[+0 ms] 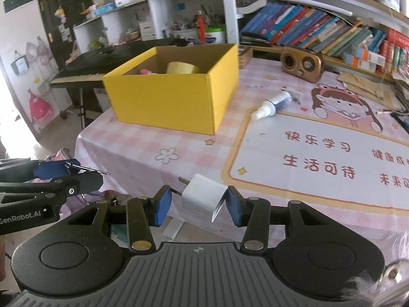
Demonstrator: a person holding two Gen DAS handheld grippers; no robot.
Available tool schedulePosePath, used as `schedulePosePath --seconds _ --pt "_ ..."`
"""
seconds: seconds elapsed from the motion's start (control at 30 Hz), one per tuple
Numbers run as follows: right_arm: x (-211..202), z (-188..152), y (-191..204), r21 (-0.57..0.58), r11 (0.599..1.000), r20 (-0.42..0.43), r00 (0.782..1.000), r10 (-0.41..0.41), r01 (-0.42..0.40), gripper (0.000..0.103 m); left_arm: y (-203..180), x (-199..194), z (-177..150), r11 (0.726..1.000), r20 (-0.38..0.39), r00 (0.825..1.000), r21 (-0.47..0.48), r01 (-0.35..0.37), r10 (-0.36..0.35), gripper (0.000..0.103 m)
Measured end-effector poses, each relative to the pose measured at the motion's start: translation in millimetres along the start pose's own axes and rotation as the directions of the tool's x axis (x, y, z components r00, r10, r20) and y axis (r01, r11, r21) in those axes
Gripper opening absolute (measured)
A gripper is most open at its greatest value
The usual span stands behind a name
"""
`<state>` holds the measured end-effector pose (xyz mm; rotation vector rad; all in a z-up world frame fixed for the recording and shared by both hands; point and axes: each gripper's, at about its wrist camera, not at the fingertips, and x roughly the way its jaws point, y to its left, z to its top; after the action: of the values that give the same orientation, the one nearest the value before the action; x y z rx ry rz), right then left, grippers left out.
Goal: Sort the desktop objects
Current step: 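Lift the binder clip and white plug, carry both toward the yellow box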
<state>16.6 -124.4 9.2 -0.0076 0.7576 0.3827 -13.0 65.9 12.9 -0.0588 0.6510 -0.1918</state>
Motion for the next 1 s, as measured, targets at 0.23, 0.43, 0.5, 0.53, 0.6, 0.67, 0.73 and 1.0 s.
schedulePosePath --seconds 0.23,0.43,0.5,0.53,0.6,0.67,0.73,1.0 --pt "4 2 14 -0.038 0.999 -0.002 1.000 0.023 -0.023 0.044 11 -7 -3 1.000 0.017 1.000 -0.024 -0.016 0.017 0.043" --pt "5 4 21 -0.051 0.998 -0.005 0.999 0.031 -0.031 0.044 14 -10 -3 0.999 0.021 1.000 -0.028 -0.018 0.019 0.043" --pt "6 5 23 -0.057 0.998 -0.008 0.999 0.034 -0.035 0.044 17 -10 -3 0.999 0.022 1.000 -0.035 -0.021 0.022 0.043" --pt "6 5 24 -0.060 0.998 -0.009 0.999 0.036 -0.036 0.044 17 -10 -2 0.999 0.023 0.999 -0.039 -0.023 0.024 0.043" --pt "6 5 25 -0.066 0.997 -0.011 0.999 0.039 -0.040 0.044 18 -11 -3 0.999 0.024 0.999 -0.046 -0.025 0.026 0.043" --pt "6 6 27 -0.073 0.996 -0.013 0.999 0.042 -0.043 0.044 19 -11 -3 0.998 0.026 0.999 -0.055 -0.028 0.030 0.043" --pt "8 8 27 -0.080 0.996 -0.018 0.999 0.046 -0.047 0.044 20 -11 -1 0.998 0.031 0.999 -0.062 -0.030 0.032 0.043" --pt "15 22 30 -0.111 0.991 -0.020 0.998 0.066 -0.068 0.044 24 -7 10 0.996 0.059 0.997 -0.067 -0.052 0.056 0.043"
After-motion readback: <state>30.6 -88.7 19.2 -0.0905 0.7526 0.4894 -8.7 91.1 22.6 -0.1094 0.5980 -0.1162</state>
